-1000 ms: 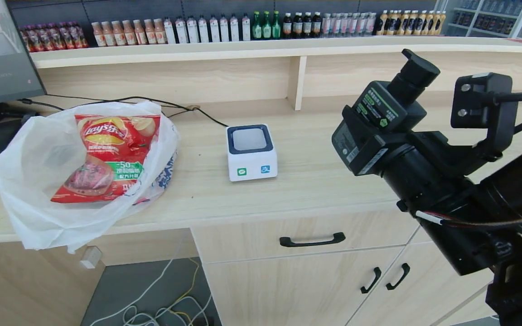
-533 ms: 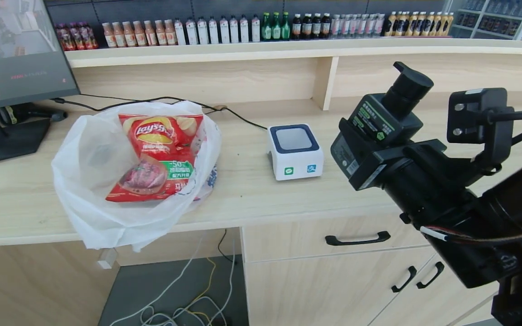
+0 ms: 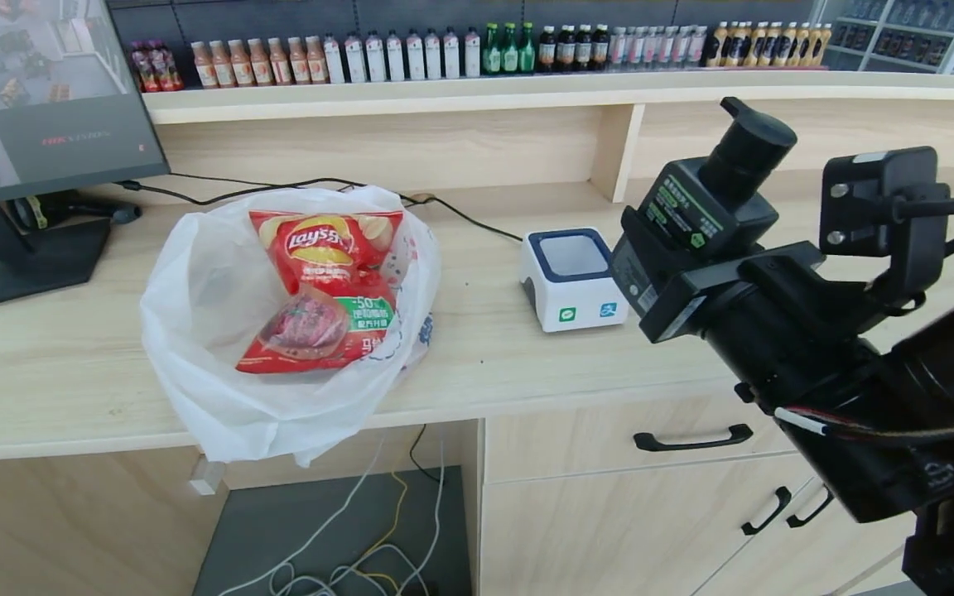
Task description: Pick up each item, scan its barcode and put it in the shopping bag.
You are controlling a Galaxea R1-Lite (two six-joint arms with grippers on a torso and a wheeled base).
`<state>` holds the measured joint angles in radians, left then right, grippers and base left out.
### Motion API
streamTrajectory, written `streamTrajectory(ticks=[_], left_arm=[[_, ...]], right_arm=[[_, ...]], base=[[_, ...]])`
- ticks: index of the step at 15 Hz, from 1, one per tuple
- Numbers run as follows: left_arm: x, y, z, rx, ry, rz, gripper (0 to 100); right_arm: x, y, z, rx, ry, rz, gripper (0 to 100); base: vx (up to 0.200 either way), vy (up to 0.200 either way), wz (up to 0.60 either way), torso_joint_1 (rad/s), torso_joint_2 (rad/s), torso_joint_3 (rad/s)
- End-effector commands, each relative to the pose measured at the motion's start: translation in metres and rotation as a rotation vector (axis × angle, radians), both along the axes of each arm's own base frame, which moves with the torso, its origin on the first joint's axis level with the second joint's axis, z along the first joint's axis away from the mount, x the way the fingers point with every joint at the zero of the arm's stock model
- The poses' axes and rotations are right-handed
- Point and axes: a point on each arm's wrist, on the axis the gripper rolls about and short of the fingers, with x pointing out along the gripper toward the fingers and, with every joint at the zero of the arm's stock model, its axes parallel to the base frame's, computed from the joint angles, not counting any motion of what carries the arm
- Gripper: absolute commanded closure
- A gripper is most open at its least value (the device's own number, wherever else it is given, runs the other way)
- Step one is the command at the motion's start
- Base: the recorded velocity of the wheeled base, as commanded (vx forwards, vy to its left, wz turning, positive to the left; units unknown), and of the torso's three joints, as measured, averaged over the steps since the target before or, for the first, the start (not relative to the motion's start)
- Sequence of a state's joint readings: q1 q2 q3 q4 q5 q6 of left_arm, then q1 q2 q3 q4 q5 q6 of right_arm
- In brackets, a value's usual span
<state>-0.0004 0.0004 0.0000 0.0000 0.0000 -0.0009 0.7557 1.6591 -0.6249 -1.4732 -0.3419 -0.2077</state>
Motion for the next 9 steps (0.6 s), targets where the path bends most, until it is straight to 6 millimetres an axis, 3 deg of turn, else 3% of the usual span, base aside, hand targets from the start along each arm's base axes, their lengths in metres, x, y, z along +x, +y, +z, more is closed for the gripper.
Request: streamTrajectory(ticks=[1,5,9], left_arm=[[0.0,0.0,0.0,-0.001,0.0,-0.001,0],[0.0,0.0,0.0,-0.001,0.0,-0.001,0],[0.0,0.0,0.0,-0.001,0.0,-0.001,0]], right_arm=[[0.003,0.003,0.003,-0.033,-0.026,-0.019,100],[0.011,0.01,0.014,-0.091,-0.096,-0.068,100],[0.032,0.022,0.016,-0.127,-0.127,-0.116,100]], base=[[0.0,0.0,0.0,0.0,0.0,0.0],[0.0,0.0,0.0,0.0,0.0,0.0],[0.0,0.0,0.0,0.0,0.0,0.0]])
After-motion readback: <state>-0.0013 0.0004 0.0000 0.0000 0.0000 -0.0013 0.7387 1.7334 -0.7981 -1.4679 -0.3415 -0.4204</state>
